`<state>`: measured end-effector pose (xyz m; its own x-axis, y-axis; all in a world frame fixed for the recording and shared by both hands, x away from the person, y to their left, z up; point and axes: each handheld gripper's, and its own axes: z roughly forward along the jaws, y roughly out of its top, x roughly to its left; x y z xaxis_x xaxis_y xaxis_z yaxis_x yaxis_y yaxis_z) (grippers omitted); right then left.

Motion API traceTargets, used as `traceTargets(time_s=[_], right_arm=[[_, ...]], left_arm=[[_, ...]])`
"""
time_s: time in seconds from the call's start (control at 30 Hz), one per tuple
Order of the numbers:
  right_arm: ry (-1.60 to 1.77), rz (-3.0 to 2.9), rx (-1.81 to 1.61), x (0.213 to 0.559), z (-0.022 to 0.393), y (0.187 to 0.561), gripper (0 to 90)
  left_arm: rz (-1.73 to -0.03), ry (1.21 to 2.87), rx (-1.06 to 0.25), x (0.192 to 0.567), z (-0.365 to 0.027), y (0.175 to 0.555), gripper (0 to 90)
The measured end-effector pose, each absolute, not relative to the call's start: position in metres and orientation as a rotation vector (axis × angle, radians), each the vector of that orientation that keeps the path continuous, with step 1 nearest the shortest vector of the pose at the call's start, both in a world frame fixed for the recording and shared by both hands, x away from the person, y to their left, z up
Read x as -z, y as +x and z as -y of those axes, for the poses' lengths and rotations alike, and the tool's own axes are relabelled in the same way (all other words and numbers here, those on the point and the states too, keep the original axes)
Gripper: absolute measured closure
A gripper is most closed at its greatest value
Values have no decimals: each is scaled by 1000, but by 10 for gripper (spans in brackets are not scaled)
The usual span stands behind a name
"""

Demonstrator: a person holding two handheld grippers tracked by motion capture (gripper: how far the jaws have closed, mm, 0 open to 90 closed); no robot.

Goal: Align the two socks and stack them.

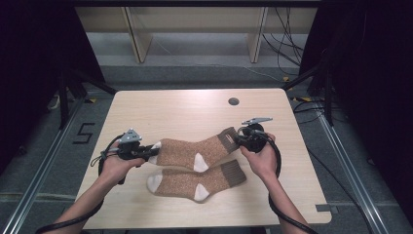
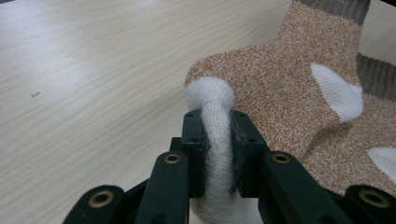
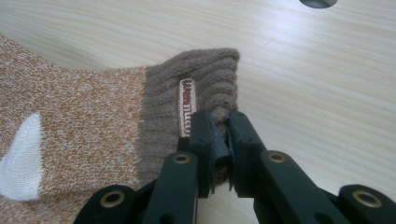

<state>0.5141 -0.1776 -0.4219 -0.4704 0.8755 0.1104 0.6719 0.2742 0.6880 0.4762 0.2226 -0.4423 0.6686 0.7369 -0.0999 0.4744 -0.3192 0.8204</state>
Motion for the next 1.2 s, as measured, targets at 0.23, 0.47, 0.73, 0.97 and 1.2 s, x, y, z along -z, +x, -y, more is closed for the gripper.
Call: traceTargets(time_s=[0.23, 0.47, 0.73, 0.97, 1.2], right_arm=[[1385, -2267, -1001, 416, 178, 502, 824], [1389, -2277, -992, 414, 177, 485, 824], [1358, -2288, -991, 412, 179, 471, 824], [1348, -2325, -963, 413, 181, 454, 824], [1336, -2349, -959, 421, 183, 444, 823]], left_arm=[[-932, 1979, -363, 439, -226, 466, 772], [-902, 2003, -360, 438, -229, 455, 772], [-905, 1998, -340, 440, -230, 442, 771], [-889, 2019, -295, 446, -229, 432, 770], [-900, 2048, -241, 460, -231, 424, 770]])
